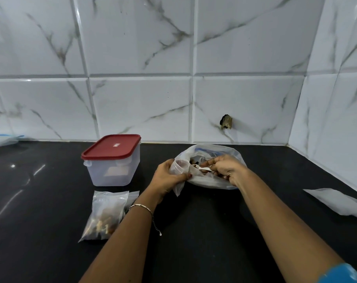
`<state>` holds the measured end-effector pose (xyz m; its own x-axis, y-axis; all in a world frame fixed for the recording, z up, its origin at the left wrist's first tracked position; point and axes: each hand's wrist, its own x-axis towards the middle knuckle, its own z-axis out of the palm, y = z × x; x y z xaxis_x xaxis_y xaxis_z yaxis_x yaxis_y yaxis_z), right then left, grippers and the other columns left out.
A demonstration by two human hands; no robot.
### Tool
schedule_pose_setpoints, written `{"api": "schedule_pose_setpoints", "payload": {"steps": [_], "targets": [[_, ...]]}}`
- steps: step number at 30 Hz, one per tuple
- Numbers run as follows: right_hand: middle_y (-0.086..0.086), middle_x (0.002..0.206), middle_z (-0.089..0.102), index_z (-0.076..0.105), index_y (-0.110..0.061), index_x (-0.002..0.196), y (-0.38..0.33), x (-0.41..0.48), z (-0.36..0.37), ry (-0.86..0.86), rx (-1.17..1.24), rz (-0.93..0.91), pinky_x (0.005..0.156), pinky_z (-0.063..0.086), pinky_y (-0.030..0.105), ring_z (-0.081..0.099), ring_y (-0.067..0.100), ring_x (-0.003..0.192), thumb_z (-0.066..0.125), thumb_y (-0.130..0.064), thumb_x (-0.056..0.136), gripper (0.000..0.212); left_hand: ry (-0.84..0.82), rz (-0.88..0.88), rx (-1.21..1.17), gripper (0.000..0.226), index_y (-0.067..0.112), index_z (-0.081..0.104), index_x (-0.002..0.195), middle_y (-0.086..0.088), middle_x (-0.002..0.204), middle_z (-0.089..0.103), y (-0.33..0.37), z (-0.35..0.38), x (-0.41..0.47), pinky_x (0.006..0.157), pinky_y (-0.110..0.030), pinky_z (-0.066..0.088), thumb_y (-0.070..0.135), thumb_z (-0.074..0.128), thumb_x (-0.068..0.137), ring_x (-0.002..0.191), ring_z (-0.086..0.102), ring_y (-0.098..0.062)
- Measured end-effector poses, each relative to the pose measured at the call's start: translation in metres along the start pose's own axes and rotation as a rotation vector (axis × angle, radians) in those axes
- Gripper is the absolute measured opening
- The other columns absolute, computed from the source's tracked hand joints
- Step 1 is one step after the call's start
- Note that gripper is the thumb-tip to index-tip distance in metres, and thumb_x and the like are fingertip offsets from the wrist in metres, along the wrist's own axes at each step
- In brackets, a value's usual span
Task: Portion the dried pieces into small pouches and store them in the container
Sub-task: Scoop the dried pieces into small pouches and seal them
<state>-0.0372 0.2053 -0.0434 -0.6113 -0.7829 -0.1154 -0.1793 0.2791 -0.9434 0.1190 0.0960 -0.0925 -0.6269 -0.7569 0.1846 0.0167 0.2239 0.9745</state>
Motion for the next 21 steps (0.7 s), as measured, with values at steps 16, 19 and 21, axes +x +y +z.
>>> {"api": "schedule_pose_setpoints", "payload": {"steps": [16, 19, 21], "targets": [[0.007, 0.083, 0.067, 0.071, -0.011, 0.101, 0.01, 0.0, -0.004, -0.053, 0.341, 0.138, 0.028, 0.017, 0.012, 0.038, 0.001, 0.033, 0.038, 0.007, 0.094, 0.038, 0.158, 0.074, 0.37, 0.048, 0.013, 0.059, 0.112, 0.002, 0.123, 0.039, 0.012, 0.005, -0.018, 0.1, -0.028, 0.042, 0.024, 0.083, 0.072, 0.109, 0.048, -0.014], [0.009, 0.081, 0.067, 0.069, -0.005, 0.101, 0.007, -0.013, -0.005, -0.048, 0.371, 0.11, 0.029, 0.018, 0.012, 0.037, 0.002, 0.036, 0.036, 0.01, 0.094, 0.037, 0.186, 0.1, 0.493, 0.055, 0.014, 0.055, 0.118, 0.003, 0.122, 0.03, 0.013, 0.007, -0.024, 0.105, -0.028, 0.036, 0.032, 0.082, 0.073, 0.112, 0.039, -0.013], [0.01, 0.083, 0.068, 0.07, -0.005, 0.097, 0.006, -0.022, -0.008, -0.037, 0.364, 0.086, 0.03, 0.019, 0.012, 0.037, 0.003, 0.038, 0.037, 0.01, 0.093, 0.036, 0.186, 0.099, 0.525, 0.053, 0.015, 0.056, 0.114, -0.002, 0.123, 0.039, 0.014, 0.008, -0.026, 0.102, -0.031, 0.041, 0.034, 0.082, 0.072, 0.112, 0.046, -0.018]]}}
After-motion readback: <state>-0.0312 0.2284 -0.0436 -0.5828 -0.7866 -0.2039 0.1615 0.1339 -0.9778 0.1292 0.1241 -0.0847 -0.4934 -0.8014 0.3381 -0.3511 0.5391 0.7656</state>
